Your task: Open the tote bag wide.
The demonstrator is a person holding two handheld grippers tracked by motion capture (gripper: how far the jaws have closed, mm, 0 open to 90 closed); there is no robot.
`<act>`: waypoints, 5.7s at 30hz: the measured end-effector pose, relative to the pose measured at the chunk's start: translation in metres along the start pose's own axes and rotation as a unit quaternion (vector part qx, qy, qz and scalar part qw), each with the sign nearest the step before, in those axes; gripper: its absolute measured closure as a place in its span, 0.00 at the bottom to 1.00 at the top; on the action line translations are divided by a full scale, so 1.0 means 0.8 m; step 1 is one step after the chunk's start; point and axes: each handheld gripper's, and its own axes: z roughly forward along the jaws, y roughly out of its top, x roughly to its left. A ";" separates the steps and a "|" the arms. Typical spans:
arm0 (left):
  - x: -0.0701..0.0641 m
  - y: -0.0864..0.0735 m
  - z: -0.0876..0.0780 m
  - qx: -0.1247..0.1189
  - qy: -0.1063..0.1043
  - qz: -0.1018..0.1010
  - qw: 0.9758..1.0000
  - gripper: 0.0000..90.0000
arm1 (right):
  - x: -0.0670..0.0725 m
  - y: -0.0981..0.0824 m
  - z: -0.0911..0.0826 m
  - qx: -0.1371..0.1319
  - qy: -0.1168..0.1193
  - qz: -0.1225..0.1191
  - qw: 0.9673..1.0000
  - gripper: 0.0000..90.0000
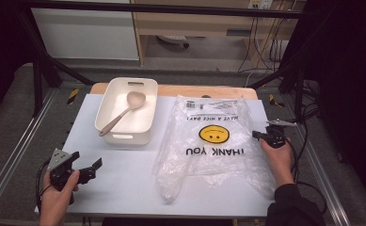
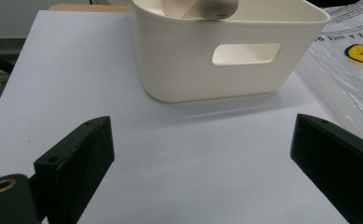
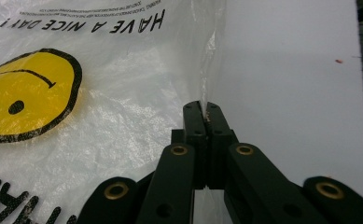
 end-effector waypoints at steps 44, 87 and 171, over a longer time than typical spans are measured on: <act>0.000 0.003 -0.004 -0.008 0.001 0.002 1.000 0.07 | 0.145 -0.023 -0.085 -0.045 0.011 -0.072 0.996 0.11; 0.002 0.002 -0.002 0.002 0.002 0.001 1.000 0.07 | 0.406 -0.058 0.018 0.058 0.187 -0.255 0.947 0.14; -0.005 0.001 0.000 -0.002 0.020 0.023 1.000 0.07 | 0.377 0.103 0.021 0.038 0.085 -0.128 0.987 0.20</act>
